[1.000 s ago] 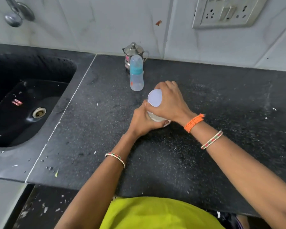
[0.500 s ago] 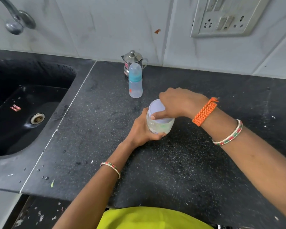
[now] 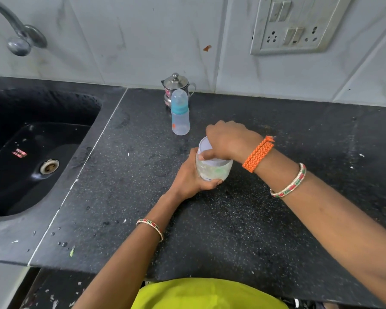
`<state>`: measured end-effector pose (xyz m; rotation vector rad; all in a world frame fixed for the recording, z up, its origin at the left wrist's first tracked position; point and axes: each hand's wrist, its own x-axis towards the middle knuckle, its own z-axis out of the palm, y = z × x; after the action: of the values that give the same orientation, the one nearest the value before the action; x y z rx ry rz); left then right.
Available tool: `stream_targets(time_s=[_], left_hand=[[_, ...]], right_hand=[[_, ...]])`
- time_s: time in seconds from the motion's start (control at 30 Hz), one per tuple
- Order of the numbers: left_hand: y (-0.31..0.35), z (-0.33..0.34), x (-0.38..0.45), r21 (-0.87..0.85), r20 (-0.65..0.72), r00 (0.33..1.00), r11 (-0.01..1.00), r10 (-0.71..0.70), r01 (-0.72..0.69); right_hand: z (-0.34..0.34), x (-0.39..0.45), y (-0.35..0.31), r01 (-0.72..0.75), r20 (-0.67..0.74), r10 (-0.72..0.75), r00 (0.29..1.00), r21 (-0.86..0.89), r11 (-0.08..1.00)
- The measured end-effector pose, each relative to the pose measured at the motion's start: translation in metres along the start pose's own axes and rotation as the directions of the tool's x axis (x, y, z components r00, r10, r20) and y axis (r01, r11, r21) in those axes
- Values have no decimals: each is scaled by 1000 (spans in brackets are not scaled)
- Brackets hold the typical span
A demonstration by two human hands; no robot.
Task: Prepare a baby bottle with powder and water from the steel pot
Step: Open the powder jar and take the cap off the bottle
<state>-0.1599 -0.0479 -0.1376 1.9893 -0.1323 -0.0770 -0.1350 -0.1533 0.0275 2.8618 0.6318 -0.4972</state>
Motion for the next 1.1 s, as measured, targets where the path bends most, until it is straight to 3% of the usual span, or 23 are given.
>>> stream_targets(time_s=[0.13, 0.2, 0.3, 0.37, 0.47, 0.53, 0.6, 0.73, 0.83, 0.93, 1.1], left_hand=[[3, -1, 0, 13, -1, 1000, 1000, 13, -13], [2, 0, 0, 16, 4, 1000, 1000, 13, -13], [0, 1, 0, 16, 3, 1000, 1000, 8, -8], [0, 1, -1, 24, -2, 1000, 1000, 4, -4], [3, -1, -2, 16, -16, 1000, 1000, -7, 8], [5, -2, -3, 14, -15, 1000, 1000, -17, 17], [5, -2, -3, 19, -13, 1000, 1000, -14, 14], [4, -1, -2, 28, -2, 1000, 1000, -13, 13], [3, -1, -2, 21, -10, 1000, 1000, -23, 23], [5, -1, -1, 7, -6, 999, 999, -37, 37], [4, -1, 3, 25, 27, 998, 999, -48, 48]], right_hand=[[-13, -1, 9, 250, 292, -242, 925, 12, 968], [-12, -6, 9, 188, 242, -194, 951, 45, 981], [-8, -10, 4, -47, 22, 45, 999, 86, 995], [-8, -11, 4, -56, -22, 56, 998, 40, 998], [-13, -3, 15, 43, 110, -38, 993, -45, 998], [-19, 0, 23, 111, 220, -114, 969, 25, 993], [-21, -3, 25, 156, 179, -168, 969, 80, 984], [-8, -6, 14, -20, 25, 18, 1000, 54, 998], [-4, -1, 9, 61, 68, -60, 996, -9, 998], [-12, 2, 19, 184, 181, -192, 964, 60, 981], [-9, 2, 21, 110, 171, -111, 979, 15, 994]])
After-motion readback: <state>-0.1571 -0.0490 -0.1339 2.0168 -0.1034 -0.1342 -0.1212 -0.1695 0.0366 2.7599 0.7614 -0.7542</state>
